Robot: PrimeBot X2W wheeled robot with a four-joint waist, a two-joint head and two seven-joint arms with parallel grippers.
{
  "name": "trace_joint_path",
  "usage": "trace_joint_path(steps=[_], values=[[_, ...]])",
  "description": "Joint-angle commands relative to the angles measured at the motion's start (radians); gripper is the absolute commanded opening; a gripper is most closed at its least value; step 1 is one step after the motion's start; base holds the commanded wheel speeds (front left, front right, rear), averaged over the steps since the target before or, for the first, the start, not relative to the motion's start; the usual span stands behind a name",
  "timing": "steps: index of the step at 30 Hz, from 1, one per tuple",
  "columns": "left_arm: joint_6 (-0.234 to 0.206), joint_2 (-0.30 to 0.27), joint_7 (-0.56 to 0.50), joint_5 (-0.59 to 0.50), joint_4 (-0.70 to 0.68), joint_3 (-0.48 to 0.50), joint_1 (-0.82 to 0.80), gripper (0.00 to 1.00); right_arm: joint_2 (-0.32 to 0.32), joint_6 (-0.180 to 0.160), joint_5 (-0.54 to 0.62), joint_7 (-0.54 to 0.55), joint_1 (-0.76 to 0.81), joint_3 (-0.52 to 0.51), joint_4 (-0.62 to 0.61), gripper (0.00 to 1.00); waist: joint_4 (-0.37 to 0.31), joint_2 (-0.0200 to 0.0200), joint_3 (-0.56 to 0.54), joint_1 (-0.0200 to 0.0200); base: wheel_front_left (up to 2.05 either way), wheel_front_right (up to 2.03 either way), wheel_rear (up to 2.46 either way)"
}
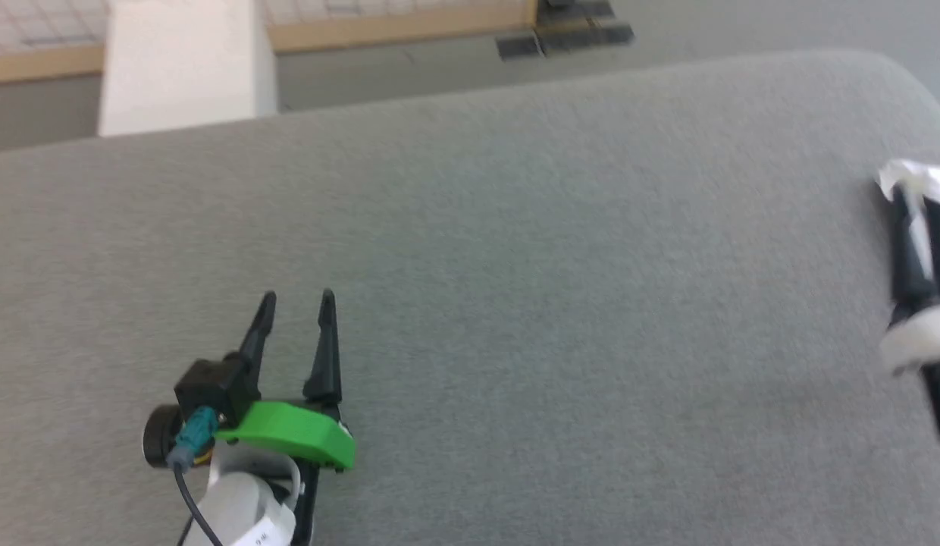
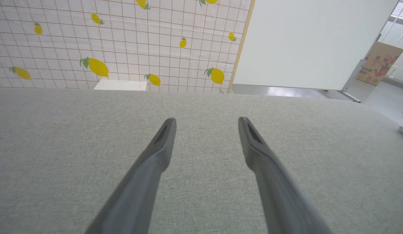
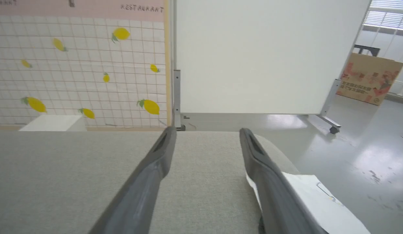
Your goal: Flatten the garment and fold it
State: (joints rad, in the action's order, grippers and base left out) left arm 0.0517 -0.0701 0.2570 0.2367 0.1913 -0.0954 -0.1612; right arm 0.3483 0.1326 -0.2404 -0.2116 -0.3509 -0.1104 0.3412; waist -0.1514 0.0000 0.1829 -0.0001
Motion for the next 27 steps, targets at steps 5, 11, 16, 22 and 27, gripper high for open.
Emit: trace_joint_path(steps=[5,11,16,22,27], values=[[0.012,0.004,0.004,0.011,0.013,0.001,0.048,1.00,-0.067,-0.002,-0.004,0.046,0.169,0.009,-0.187,1.00,0.107,0.0000,-0.126,0.0001,0.00,0.00,0.00],[0.019,0.008,0.005,0.012,0.018,0.008,0.098,1.00,-0.136,-0.002,0.024,0.086,0.301,0.013,-0.299,1.00,0.127,0.0000,-0.174,0.0001,0.00,0.00,0.00],[0.019,0.012,0.005,0.013,0.021,0.012,0.127,1.00,-0.188,-0.002,0.072,0.098,0.386,0.021,-0.362,1.00,0.147,0.0000,-0.199,0.0001,0.00,0.00,0.00],[0.019,0.015,0.005,0.011,0.016,0.020,0.150,1.00,-0.239,-0.002,0.107,0.101,0.453,0.026,-0.403,1.00,0.168,0.0000,-0.211,0.0001,0.00,0.00,0.00],[0.018,0.017,0.005,0.013,0.015,0.030,0.170,1.00,-0.255,-0.002,0.116,0.102,0.474,0.040,-0.399,1.00,0.175,0.0000,-0.220,0.0001,0.00,0.00,0.00]])
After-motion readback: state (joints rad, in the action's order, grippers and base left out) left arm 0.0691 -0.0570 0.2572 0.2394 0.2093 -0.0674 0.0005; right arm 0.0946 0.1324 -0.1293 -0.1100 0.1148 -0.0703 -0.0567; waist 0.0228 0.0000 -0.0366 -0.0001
